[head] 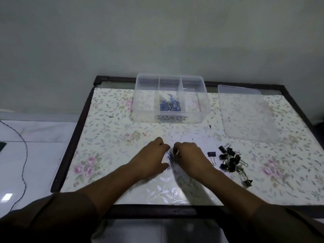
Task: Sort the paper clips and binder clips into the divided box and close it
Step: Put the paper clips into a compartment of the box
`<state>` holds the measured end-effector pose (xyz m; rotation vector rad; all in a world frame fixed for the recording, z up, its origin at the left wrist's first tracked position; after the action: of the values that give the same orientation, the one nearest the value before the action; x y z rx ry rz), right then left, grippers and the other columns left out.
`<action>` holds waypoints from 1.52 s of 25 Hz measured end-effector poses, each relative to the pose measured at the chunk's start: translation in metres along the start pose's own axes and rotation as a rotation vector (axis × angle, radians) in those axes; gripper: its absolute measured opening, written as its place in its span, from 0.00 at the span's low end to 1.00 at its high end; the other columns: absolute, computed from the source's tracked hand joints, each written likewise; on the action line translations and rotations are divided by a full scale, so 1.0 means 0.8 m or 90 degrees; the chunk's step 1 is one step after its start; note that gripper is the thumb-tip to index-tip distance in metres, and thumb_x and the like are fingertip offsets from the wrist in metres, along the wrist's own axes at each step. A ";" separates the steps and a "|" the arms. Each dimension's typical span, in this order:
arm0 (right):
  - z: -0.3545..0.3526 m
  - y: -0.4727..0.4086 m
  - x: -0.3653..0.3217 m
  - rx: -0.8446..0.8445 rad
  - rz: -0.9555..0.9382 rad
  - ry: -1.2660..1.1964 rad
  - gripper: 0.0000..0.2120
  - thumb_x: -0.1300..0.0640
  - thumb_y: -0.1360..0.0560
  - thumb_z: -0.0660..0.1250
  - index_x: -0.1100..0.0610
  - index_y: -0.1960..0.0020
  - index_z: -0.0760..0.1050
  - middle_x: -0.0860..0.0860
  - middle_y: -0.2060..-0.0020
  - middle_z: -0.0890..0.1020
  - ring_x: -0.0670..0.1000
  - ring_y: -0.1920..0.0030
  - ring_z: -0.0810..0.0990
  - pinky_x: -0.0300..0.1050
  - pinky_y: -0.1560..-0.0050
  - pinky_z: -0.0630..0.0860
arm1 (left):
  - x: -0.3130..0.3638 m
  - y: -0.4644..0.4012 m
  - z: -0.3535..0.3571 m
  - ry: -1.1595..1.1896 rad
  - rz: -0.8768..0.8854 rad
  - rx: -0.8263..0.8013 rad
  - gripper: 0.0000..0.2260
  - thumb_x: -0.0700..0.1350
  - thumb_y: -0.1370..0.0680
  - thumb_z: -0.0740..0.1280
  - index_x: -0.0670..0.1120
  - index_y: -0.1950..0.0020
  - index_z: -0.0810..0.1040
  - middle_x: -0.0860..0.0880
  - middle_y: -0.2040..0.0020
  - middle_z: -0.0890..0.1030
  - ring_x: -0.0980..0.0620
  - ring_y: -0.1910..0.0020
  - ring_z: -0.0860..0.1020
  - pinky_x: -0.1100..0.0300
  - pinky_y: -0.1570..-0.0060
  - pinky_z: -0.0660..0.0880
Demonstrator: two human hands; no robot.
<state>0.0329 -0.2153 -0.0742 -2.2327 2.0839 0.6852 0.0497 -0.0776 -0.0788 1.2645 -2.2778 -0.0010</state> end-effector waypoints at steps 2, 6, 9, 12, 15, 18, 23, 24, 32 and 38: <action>-0.006 -0.004 0.004 0.007 0.013 -0.052 0.07 0.60 0.23 0.67 0.57 0.47 0.81 0.55 0.53 0.85 0.56 0.52 0.83 0.48 0.53 0.78 | 0.005 0.002 0.000 0.054 0.003 -0.019 0.21 0.51 0.28 0.72 0.50 0.35 0.76 0.51 0.47 0.70 0.52 0.49 0.76 0.57 0.49 0.75; -0.014 0.004 0.007 -0.020 0.019 -0.101 0.12 0.57 0.25 0.72 0.56 0.43 0.81 0.53 0.50 0.86 0.54 0.48 0.83 0.47 0.49 0.78 | 0.011 0.008 0.006 0.044 -0.039 0.003 0.30 0.54 0.30 0.75 0.47 0.32 0.72 0.47 0.41 0.71 0.49 0.44 0.74 0.55 0.46 0.75; -0.014 0.013 0.008 -0.025 0.021 -0.053 0.18 0.56 0.26 0.73 0.56 0.37 0.78 0.54 0.45 0.83 0.55 0.45 0.81 0.48 0.46 0.77 | 0.012 0.009 0.010 -0.028 -0.069 0.033 0.27 0.54 0.28 0.75 0.45 0.34 0.73 0.45 0.39 0.71 0.47 0.41 0.73 0.53 0.45 0.76; -0.010 0.014 0.005 0.012 0.033 -0.066 0.11 0.61 0.24 0.69 0.57 0.42 0.81 0.54 0.49 0.85 0.56 0.48 0.83 0.46 0.49 0.77 | 0.018 0.005 0.012 -0.049 -0.045 0.058 0.12 0.50 0.24 0.71 0.45 0.45 0.78 0.46 0.46 0.74 0.48 0.47 0.76 0.57 0.53 0.74; -0.001 0.013 0.002 0.039 0.095 -0.154 0.08 0.64 0.26 0.67 0.58 0.51 0.84 0.55 0.55 0.87 0.55 0.54 0.84 0.48 0.53 0.80 | 0.024 0.001 0.011 -0.060 -0.064 0.102 0.06 0.43 0.21 0.65 0.45 0.58 0.75 0.47 0.57 0.73 0.48 0.57 0.77 0.60 0.62 0.64; 0.010 0.012 0.003 0.037 0.156 -0.243 0.07 0.65 0.28 0.68 0.60 0.55 0.85 0.57 0.59 0.86 0.56 0.57 0.85 0.52 0.52 0.82 | 0.024 -0.004 0.014 -0.042 -0.075 0.132 0.06 0.40 0.23 0.63 0.43 0.55 0.80 0.47 0.57 0.78 0.48 0.60 0.77 0.57 0.64 0.68; 0.018 0.017 0.012 0.039 0.247 -0.462 0.08 0.68 0.29 0.70 0.58 0.60 0.85 0.58 0.65 0.86 0.58 0.63 0.87 0.51 0.56 0.86 | 0.009 0.003 0.011 0.269 -0.159 0.181 0.10 0.37 0.28 0.67 0.46 0.54 0.87 0.49 0.60 0.86 0.50 0.59 0.83 0.55 0.56 0.80; 0.019 0.017 0.013 0.042 0.259 -0.526 0.07 0.69 0.29 0.71 0.60 0.61 0.85 0.60 0.64 0.86 0.60 0.62 0.87 0.54 0.54 0.86 | 0.004 0.005 0.012 0.346 -0.176 0.183 0.10 0.35 0.29 0.68 0.45 0.55 0.87 0.49 0.61 0.86 0.51 0.60 0.84 0.55 0.55 0.81; -0.025 -0.002 0.008 0.116 0.177 -0.717 0.05 0.69 0.29 0.75 0.60 0.59 0.84 0.64 0.60 0.87 0.64 0.55 0.88 0.59 0.48 0.84 | 0.001 -0.004 -0.031 0.640 -0.167 0.267 0.09 0.35 0.29 0.74 0.48 0.54 0.88 0.46 0.59 0.88 0.46 0.55 0.86 0.52 0.51 0.83; -0.118 -0.079 -0.002 0.220 0.085 -0.681 0.03 0.68 0.27 0.74 0.62 0.56 0.84 0.62 0.60 0.87 0.60 0.56 0.88 0.52 0.50 0.85 | -0.008 -0.077 -0.118 0.641 -0.089 0.358 0.09 0.35 0.28 0.74 0.44 0.50 0.87 0.46 0.56 0.88 0.48 0.53 0.86 0.52 0.47 0.82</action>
<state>0.1218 -0.2348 -0.0062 -1.1105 1.5865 1.0845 0.1431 -0.0839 -0.0160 1.2524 -1.3272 1.0370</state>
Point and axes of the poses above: each hand's wrist, its own y-axis away from the middle knuckle, its own z-axis out of the palm, x = y × z, the point moved 4 cm from there along -y, towards the middle knuckle
